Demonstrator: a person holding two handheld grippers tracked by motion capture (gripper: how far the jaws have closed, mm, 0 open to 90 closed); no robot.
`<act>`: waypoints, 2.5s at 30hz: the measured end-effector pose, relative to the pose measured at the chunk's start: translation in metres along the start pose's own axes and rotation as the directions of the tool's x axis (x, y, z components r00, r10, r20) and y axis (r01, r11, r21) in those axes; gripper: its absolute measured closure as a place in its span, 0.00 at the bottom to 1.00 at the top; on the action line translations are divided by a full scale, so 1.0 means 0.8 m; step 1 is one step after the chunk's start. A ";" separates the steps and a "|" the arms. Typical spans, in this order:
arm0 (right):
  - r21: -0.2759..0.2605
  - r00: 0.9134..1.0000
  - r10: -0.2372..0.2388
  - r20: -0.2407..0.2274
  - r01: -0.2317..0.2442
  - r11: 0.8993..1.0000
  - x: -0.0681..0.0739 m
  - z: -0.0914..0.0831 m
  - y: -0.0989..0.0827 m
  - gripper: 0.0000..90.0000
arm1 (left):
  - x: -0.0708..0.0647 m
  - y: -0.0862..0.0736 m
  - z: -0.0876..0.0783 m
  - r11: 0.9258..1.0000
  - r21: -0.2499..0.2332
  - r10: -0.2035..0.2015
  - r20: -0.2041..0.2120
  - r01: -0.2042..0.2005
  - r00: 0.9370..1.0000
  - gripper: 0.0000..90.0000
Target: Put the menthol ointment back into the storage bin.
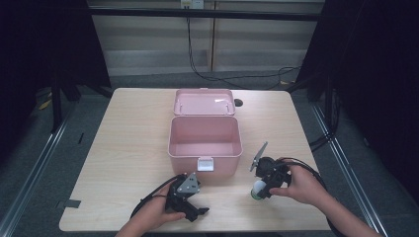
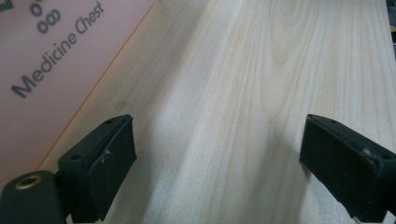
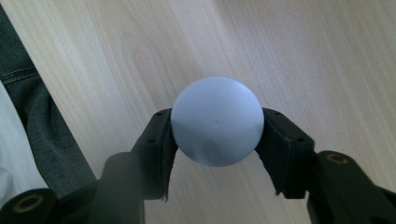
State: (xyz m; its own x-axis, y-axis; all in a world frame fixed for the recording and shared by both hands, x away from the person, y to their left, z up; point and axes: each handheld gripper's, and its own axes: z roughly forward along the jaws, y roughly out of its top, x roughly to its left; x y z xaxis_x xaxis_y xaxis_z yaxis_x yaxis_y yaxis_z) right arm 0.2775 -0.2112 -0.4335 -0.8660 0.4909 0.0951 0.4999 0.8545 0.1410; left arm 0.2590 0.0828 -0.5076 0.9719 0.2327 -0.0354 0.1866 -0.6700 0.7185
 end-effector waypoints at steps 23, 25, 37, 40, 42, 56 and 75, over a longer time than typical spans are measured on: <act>0.029 1.000 -0.011 0.016 0.011 1.000 -0.001 -0.032 0.010 0.56 | 0.000 0.000 0.000 1.000 -0.001 0.004 -0.002 -0.004 1.000 0.11; 0.031 1.000 -0.018 0.020 0.017 0.999 -0.002 -0.036 0.011 0.56 | 0.000 0.000 0.000 1.000 -0.001 0.004 -0.001 -0.004 1.000 0.11; 0.046 0.999 -0.029 0.027 0.027 0.999 -0.003 -0.064 0.025 0.56 | 0.000 0.000 0.000 1.000 -0.001 0.004 -0.001 -0.004 1.000 0.11; 0.041 0.999 -0.035 0.029 0.033 0.999 -0.004 -0.074 0.028 0.56 | 0.000 0.000 0.000 1.000 -0.001 0.004 -0.001 -0.004 1.000 0.11; 0.038 0.999 -0.030 0.030 0.029 0.999 -0.004 -0.080 0.030 0.56 | 0.000 0.000 0.000 1.000 0.000 0.004 -0.001 -0.004 1.000 0.11; 0.018 0.999 -0.014 0.037 0.013 1.000 -0.015 -0.116 0.040 0.56 | 0.000 0.000 0.000 1.000 0.003 0.004 0.000 -0.004 1.000 0.11; 0.043 0.998 0.004 0.060 -0.006 0.999 -0.025 -0.148 0.065 0.56 | 0.000 0.000 0.000 1.000 0.003 0.004 0.000 -0.004 1.000 0.11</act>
State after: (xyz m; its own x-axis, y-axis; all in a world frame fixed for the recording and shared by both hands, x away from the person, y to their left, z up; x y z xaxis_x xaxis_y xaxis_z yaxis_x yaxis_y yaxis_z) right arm 0.3222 -0.1962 -0.3112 -0.8632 0.5035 0.0365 0.5045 0.8578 0.0983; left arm 0.2594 0.0829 -0.5072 0.9727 0.2296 -0.0325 0.1828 -0.6729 0.7168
